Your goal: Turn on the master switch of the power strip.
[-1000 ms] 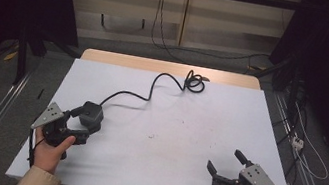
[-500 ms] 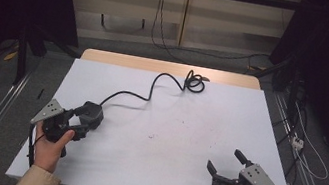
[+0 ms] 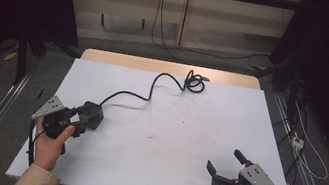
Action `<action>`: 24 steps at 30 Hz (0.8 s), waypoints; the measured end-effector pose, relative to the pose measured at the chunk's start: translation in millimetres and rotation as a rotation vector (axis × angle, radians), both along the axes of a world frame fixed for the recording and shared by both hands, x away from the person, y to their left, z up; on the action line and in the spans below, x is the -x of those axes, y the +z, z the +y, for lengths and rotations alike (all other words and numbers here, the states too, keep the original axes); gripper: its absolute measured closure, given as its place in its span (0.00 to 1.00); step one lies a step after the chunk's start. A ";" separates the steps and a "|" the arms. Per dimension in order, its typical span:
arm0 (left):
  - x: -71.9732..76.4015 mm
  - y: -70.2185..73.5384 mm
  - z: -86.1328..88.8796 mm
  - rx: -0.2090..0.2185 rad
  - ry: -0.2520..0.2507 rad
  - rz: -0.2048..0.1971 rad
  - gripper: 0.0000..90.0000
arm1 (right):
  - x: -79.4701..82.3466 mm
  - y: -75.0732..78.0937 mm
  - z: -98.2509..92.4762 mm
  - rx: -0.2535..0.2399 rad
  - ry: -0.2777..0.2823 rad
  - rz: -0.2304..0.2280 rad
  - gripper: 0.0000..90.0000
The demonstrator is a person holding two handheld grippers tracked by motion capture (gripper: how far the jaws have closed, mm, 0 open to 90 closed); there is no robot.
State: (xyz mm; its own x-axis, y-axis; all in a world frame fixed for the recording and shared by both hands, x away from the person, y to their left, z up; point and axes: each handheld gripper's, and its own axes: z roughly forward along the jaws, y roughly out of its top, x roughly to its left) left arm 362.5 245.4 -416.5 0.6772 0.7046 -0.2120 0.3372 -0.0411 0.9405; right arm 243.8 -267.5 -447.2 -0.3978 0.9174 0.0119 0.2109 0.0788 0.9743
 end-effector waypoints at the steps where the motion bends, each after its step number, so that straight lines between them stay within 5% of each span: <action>1: -0.9 0.4 0.9 -0.006 0.000 0.002 0.53 | 0.1 0.1 0.1 -0.001 0.001 -0.001 0.03; 24: -10.9 -0.7 5.4 -0.044 0.032 0.022 0.76 | 0.6 0.5 0.3 -0.002 0.006 0.000 0.03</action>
